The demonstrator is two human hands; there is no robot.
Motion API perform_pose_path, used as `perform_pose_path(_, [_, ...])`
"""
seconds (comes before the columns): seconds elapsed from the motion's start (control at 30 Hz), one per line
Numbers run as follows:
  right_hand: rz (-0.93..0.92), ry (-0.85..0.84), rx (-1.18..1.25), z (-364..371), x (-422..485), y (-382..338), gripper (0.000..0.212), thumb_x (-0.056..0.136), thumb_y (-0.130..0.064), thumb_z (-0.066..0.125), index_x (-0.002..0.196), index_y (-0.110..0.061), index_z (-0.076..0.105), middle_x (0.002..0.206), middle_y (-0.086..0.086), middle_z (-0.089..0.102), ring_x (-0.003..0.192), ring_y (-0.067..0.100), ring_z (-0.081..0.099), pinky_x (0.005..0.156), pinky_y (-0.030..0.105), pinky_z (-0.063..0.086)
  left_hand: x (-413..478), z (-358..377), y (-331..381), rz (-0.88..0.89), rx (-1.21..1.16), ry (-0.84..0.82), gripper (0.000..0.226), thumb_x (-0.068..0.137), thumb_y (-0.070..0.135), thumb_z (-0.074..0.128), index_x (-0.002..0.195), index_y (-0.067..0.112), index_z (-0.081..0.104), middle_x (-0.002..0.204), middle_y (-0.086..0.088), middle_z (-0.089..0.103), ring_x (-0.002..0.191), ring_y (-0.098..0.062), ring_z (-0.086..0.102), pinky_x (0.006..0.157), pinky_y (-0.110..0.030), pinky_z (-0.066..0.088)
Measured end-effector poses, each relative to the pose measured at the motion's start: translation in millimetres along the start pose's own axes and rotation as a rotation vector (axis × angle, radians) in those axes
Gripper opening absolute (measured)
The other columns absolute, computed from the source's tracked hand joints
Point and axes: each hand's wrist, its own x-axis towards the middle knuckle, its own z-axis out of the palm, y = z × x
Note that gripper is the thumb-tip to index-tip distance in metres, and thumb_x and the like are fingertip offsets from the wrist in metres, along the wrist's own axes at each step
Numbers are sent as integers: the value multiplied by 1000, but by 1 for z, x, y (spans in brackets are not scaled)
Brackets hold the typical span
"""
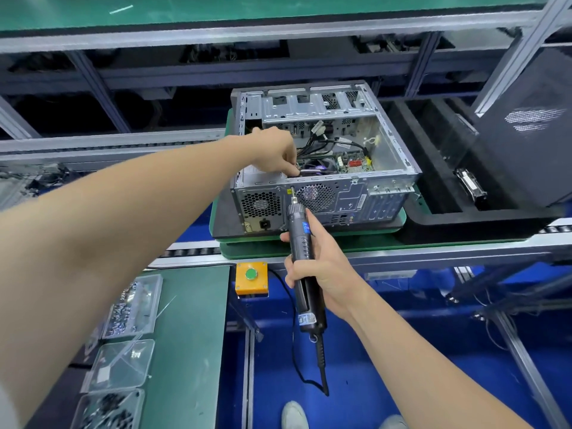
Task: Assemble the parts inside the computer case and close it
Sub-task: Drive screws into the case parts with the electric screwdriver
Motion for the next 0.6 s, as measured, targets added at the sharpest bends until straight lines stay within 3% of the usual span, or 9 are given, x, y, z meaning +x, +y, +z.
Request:
perform_pose_path(0.07, [-4,-7,15,1,0,0,125,63,19,67,162,-45,26,136,18,56,70,25,54,65,40,51,-3,-1,-3,28,-64,-46,28,95,50,64,97,24,74,95,8,73,89,-17,64,84,-36,48])
perform_pose_path(0.3, [-12,0,3,2,-1,0,122,64,19,66,161,-44,29,134,18,56,71,27,53,68,43,50,-3,0,-6,61,-123,-75,13,96,37,66,94,25,71,94,11,69,87,-10,62,68,-21,39])
perform_pose_path(0.6, [-13,4,20,4,-1,1,122,63,19,66,161,-45,29,135,18,56,70,28,53,64,41,51,-7,0,-10,62,-176,-47,17,93,42,66,88,30,75,86,20,70,86,-3,64,75,-26,45])
